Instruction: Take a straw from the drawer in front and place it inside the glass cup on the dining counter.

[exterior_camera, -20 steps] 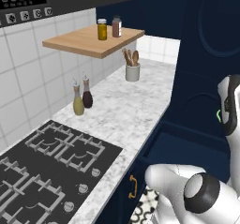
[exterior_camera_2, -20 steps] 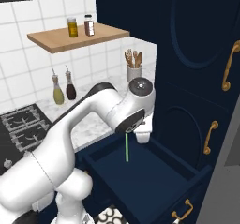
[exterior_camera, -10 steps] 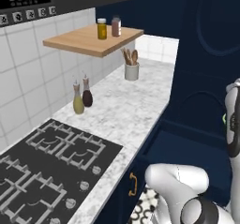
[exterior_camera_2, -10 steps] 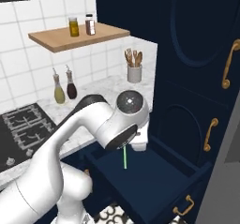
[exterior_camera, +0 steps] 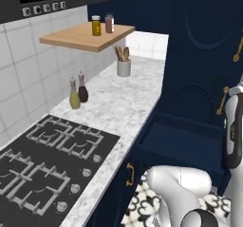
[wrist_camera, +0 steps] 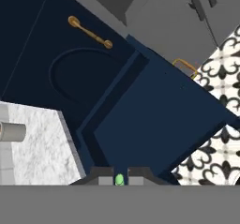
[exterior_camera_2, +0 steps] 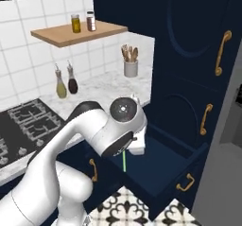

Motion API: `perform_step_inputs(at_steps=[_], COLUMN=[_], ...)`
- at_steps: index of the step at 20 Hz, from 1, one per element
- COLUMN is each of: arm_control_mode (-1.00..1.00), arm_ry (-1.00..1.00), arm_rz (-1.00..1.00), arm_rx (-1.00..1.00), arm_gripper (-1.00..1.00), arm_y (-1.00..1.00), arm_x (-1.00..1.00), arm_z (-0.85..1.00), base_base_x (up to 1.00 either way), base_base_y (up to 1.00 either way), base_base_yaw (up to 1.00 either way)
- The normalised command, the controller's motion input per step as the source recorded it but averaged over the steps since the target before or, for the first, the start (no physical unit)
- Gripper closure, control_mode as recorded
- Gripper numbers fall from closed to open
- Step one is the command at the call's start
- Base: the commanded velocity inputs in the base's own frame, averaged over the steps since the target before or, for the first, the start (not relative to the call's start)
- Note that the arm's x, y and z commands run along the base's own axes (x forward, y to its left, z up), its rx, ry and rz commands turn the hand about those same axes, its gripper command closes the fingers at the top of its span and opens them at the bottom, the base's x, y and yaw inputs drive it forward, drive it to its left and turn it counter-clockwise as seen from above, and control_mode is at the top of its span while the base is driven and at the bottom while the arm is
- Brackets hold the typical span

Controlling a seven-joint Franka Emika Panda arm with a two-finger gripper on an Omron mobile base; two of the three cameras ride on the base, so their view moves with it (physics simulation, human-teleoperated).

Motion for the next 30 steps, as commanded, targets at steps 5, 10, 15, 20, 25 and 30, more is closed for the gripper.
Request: perform_step_inputs(at_steps=[5,10,15,20,25,30], arm_control_mode=[1.00,1.00,1.00,1.00,1.00,1.00], arm_ry=[0.00,0.00,0.00,0.00,0.00,0.00], arm_rz=[0.00,0.00,0.00,0.00,0.00,0.00], arm_rx=[0.00,0.00,0.00,0.00,0.00,0.00], arm_gripper=[1.00,1.00,1.00,1.00,1.00,1.00], arm_y=[0.00,0.00,0.00,0.00,0.00,0.00], arm_x=[0.00,0.00,0.00,0.00,0.00,0.00], arm_z=[0.00,0.00,0.00,0.00,0.00,0.00], base_base_x=[-0.38,-0.33,-0.40,-0.23,0.00,0.01], base_base_y=[-0.42,-0.48,-0.36,-0.30,-0.20,-0.29], base_base_yaw=[-0.34,-0.45,-0.50,-0.55,-0.51,-0.51])
